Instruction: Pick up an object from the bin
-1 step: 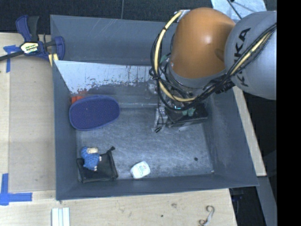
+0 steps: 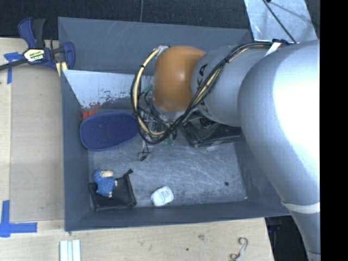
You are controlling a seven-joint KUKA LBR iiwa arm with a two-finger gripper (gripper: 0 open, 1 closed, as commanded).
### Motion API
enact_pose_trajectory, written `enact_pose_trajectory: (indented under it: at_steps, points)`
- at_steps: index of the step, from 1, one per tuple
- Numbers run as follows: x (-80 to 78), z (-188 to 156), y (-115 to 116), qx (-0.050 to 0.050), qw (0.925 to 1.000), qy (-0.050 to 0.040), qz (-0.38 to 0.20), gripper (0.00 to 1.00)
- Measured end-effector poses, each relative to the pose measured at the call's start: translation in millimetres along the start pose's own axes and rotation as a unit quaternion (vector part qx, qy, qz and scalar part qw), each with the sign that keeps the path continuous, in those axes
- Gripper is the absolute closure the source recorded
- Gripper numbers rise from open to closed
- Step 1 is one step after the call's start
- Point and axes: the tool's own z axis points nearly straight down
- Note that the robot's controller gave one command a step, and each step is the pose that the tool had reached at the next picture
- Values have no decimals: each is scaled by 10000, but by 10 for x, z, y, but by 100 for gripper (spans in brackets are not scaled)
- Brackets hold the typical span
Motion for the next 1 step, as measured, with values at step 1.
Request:
enact_pose_trajectory:
  at_steps: [1]
  points:
    - [54,-51,493,-15,9976,-44,-686,0]
